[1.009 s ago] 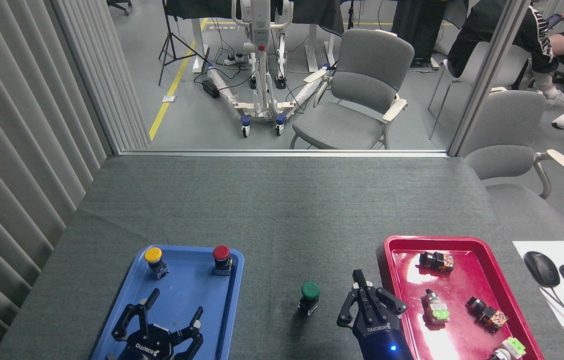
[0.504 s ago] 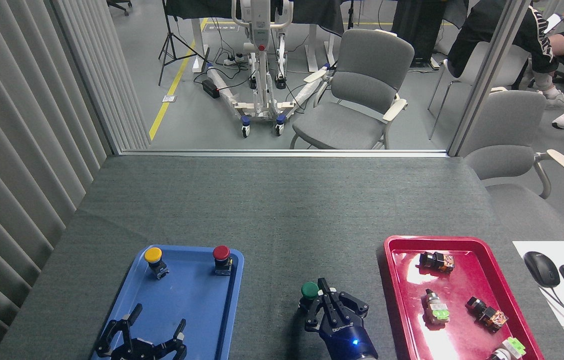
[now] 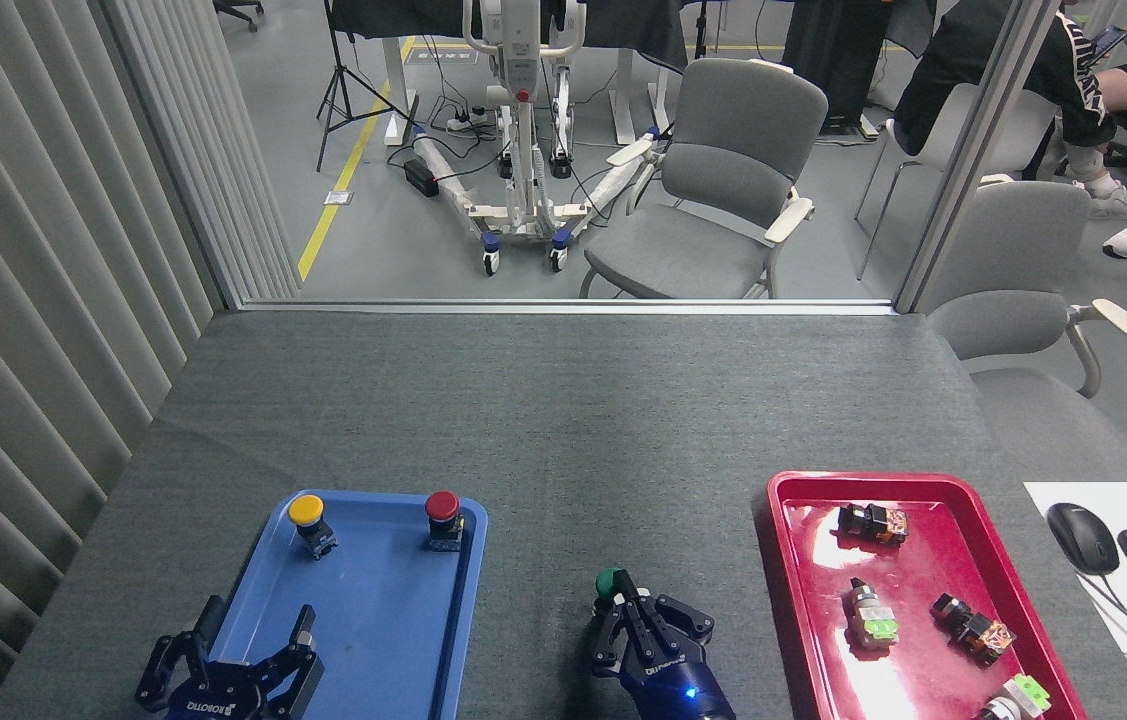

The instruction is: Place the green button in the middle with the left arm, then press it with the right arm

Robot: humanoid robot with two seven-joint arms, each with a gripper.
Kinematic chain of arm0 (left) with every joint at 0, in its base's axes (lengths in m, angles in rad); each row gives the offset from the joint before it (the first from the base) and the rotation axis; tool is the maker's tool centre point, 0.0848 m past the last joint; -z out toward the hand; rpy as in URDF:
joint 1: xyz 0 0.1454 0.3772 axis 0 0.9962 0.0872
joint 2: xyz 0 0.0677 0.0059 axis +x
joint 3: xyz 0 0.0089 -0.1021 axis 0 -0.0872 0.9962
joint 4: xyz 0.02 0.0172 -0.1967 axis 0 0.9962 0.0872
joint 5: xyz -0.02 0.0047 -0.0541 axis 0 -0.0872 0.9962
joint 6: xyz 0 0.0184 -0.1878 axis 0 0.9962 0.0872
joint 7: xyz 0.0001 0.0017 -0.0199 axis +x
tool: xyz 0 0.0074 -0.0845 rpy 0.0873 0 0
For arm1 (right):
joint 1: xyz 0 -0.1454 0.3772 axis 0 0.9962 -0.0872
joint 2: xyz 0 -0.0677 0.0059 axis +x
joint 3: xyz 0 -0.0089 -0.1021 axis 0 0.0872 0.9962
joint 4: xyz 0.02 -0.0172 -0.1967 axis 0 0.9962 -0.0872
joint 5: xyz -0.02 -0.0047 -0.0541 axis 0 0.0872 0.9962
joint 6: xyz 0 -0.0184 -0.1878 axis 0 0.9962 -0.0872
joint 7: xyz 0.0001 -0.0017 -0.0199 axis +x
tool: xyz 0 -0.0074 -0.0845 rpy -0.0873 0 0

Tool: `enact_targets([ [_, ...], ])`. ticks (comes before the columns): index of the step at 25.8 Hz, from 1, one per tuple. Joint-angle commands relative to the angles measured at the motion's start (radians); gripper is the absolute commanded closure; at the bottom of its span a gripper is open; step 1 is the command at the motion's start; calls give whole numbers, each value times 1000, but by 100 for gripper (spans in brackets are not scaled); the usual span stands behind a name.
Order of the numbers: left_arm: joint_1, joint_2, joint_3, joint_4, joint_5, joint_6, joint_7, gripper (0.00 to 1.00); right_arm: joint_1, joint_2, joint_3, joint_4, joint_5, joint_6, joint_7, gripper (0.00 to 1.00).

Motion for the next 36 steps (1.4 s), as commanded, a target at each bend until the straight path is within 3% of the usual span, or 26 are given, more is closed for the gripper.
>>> enact_targets([
  [1,0,1,3,-3,15,0,-2,0,-1,-6,-2,-83,-35,32,-28,75],
  [3,-2,1,3,-5,17,-3,-2,0,4,-6,-8,-134,-44,38,-57,67],
  [6,-4,1,3,-5,17,-6,0,0,8,-6,-17,-177,-52,40,-65,47],
  [7,-4,1,3,-5,17,-5,-2,0,10,-6,-21,-183,-57,41,-65,37],
  [9,-5,1,3,-5,17,-3,-3,0,19,-8,-45,-197,-72,40,-65,8],
  [10,-7,1,3,-5,17,-3,-2,0,25,-11,-55,-204,-77,41,-65,2],
  [36,-56,-22,-2,-2,20,-9,3,0,239,-140,-295,-352,-97,32,-60,1],
])
